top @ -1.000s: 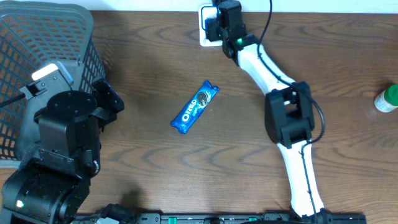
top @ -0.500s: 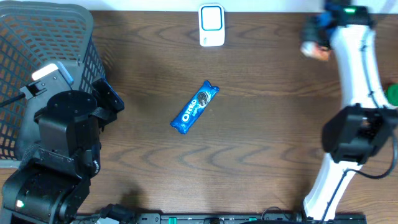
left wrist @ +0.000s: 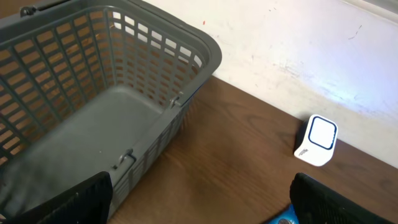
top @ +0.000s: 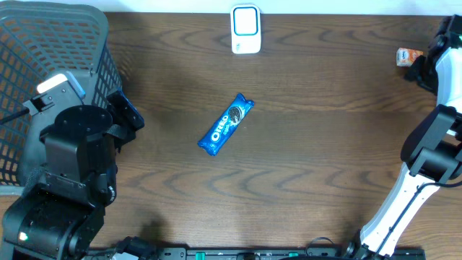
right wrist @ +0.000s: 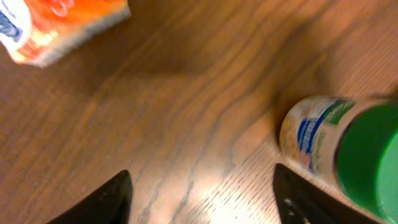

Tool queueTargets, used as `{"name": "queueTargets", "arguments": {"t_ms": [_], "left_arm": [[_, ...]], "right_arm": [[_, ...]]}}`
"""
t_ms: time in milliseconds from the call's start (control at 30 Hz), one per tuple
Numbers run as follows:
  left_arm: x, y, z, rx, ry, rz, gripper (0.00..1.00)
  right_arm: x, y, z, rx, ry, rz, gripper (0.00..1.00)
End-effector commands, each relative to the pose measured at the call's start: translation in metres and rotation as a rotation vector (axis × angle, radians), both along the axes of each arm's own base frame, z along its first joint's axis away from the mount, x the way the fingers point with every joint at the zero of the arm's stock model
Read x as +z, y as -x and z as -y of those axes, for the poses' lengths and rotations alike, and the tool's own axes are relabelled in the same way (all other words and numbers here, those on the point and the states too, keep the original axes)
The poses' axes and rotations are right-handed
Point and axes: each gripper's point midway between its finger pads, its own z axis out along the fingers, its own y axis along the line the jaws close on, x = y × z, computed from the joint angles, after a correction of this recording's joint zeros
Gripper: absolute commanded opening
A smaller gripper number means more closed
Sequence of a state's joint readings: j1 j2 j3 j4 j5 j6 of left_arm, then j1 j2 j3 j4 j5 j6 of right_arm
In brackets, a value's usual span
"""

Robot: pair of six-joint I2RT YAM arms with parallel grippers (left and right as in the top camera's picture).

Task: Scan the item barcode
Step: 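Carry the tissue pack to the right edge and release it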

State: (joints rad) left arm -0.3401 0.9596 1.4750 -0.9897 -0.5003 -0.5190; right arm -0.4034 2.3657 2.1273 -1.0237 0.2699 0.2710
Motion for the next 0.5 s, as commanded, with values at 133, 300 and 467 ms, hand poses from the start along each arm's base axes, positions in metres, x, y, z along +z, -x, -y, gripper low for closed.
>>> {"name": "queueTargets", "arguments": {"t_ms": [133, 300, 467], "left_arm": [[0.002, 0.001, -0.003, 0.009, -0.018, 0.0, 0.91], [0.002, 0.001, -0.003, 0.009, -0.018, 0.0, 0.91], [0.002, 0.001, -0.003, 0.009, -0.018, 0.0, 0.92]], "right_arm": [[0.015, -0.032, -0.02, 0.139, -0.002, 0.089, 0.99], [0.021, -0.062, -0.017, 0.163, 0.029, 0.205, 0.99], [0.023, -0.087, -0.008, 0.184, 0.077, 0.297, 0.99]]}}
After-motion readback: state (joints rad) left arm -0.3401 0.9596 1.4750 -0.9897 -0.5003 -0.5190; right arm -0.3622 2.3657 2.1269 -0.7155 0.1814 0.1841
